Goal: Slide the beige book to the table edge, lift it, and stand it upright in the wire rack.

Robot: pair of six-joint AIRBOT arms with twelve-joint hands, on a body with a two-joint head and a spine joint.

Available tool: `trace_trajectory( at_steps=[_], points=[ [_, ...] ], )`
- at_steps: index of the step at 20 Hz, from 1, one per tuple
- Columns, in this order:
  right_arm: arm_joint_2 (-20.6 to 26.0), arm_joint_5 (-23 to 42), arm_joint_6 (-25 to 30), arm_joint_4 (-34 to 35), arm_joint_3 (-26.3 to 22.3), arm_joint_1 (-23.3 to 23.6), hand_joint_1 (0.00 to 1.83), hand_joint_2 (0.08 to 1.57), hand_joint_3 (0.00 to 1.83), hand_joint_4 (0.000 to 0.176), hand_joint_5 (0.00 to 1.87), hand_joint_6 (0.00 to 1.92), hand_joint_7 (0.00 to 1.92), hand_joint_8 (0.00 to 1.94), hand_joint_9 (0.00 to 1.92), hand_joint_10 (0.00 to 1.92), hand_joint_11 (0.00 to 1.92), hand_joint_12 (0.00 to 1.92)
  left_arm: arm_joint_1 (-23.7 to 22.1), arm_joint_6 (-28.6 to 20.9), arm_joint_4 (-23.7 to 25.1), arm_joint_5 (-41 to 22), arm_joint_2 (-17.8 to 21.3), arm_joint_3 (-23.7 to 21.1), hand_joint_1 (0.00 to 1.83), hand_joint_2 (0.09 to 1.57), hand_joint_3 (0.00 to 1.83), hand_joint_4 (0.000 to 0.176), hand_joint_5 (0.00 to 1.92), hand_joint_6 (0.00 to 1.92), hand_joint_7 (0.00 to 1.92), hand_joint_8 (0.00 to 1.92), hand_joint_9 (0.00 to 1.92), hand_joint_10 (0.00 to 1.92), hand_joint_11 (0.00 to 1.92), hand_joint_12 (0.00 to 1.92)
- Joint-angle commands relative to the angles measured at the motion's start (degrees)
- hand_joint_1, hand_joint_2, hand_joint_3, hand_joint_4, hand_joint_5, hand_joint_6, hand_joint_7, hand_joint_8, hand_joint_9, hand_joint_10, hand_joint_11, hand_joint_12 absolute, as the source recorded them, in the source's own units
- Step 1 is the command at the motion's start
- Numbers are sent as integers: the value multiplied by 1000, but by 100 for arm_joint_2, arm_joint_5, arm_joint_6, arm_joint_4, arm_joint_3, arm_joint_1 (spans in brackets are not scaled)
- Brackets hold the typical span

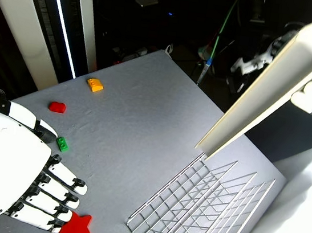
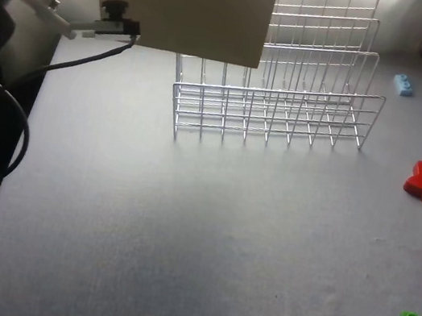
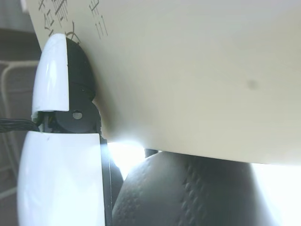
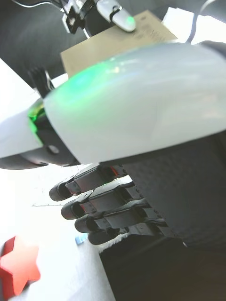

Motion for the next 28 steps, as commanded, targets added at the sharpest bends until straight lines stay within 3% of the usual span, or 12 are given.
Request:
trace_trajectory(
  at_steps=[1,2,4,6,10,19,22,25,28],
  points=[
    [40,-405,14,-197,15,46,210,1188,2,0,193,3,210,5,218,5,0,578,-23,-115,-127,-707,-25,69,1482,1178,2,0,795,1110,712,1341,737,1390,816,1586],
    [40,-405,10,-197,15,46,200,1192,2,0,188,1,201,1,208,1,0,557,-10,-115,-128,-708,-91,112,1480,1180,2,0,814,1098,696,1347,730,1397,810,1600],
    [40,-405,7,-197,15,46,226,1186,0,0,189,4,200,4,212,2,0,588,16,-117,-129,-708,-231,221,1352,1212,1,0,815,1157,678,1404,767,1491,797,1444],
    [40,-405,7,-197,15,46,205,1196,2,0,192,7,192,6,196,4,0,531,24,-118,-132,-709,-357,301,1477,1167,0,0,845,1059,697,1331,751,1372,870,1501],
    [40,-405,3,-197,15,47,211,1191,0,0,194,3,206,3,207,4,0,573,11,-115,-167,-750,-628,463,1481,1168,0,0,838,1097,708,1300,765,1332,840,1562],
    [38,-360,-24,-197,68,41,235,1185,0,0,228,9,231,7,236,8,0,643,-48,-106,-219,-811,-1137,869,1478,1188,2,0,798,1125,654,1383,718,1427,820,1594],
    [38,-361,8,-197,68,39,209,1190,0,0,204,3,208,4,211,3,0,585,-87,-27,-520,-877,-1369,1115,1480,1174,0,0,836,1097,684,1311,747,1381,840,1564],
    [34,-362,19,-197,72,38,218,1191,0,0,202,3,200,3,199,2,0,561,-131,-24,-522,-874,-1535,1308,1482,1165,0,0,823,1084,704,1310,769,1351,879,1514],
    [34,-362,19,-197,76,36,181,1202,3,0,186,1,187,1,192,1,0,539,-73,-24,-525,-874,-1569,1291,1482,1167,0,0,834,1069,727,1296,771,1341,827,1588]
  ],
)
